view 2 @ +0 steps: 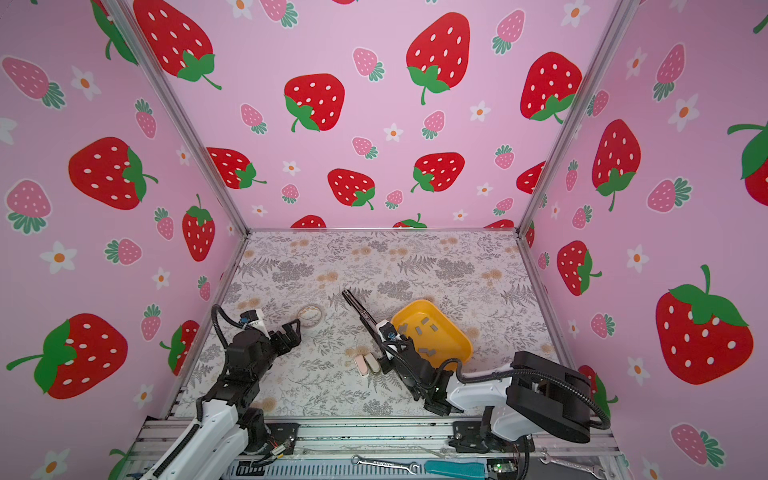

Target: Load the staples into the stapler

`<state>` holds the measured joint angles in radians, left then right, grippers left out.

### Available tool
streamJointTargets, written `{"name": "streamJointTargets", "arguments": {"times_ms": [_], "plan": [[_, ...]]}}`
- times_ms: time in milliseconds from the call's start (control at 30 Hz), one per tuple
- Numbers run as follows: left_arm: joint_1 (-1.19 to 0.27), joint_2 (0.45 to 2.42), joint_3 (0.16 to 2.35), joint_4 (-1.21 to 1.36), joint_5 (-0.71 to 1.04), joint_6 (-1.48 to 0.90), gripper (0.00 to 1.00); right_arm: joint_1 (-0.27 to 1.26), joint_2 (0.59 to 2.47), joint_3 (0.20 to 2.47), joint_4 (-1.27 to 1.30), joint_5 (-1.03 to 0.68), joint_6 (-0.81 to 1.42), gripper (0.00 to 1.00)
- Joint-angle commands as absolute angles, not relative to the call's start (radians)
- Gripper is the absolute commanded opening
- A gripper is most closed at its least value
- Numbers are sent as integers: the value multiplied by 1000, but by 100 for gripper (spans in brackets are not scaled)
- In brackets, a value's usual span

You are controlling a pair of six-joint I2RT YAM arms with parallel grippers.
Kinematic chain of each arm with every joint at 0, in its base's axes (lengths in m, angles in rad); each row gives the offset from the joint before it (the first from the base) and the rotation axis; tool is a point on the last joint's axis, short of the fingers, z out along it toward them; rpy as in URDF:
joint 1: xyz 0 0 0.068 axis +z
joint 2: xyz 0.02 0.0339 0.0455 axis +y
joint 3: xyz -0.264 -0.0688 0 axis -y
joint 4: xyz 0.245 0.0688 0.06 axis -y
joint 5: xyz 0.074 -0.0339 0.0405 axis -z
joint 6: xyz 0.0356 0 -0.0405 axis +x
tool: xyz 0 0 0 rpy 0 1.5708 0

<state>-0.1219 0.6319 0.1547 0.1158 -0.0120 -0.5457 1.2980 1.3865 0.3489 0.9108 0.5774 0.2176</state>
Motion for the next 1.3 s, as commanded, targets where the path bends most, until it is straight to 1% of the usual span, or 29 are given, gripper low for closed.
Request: {"name": "streamJointTargets", "arguments": {"times_ms": [0,100,200,533,700,933,1200,1267], "plan": [[-138,613,143,140,-31,-539,99,1331,1380,355,989,677,293,0],[-149,606,140,138,-40,-537,99,1342,1417,358,987,671,314,0],[-156,616,143,142,-44,-532,99,1347,1465,377,956,705,342,0],[-178,659,161,149,-51,-517,99,1348,1565,339,1025,790,382,0],[-181,654,161,143,-71,-521,99,1348,1575,319,1028,789,388,0],[-192,649,158,150,-74,-512,99,1348,1648,281,1137,788,402,0],[-202,692,173,158,-69,-503,99,1348,1700,279,1188,758,411,0],[-208,695,175,162,-72,-499,99,1348,1705,278,1192,755,415,3]]}}
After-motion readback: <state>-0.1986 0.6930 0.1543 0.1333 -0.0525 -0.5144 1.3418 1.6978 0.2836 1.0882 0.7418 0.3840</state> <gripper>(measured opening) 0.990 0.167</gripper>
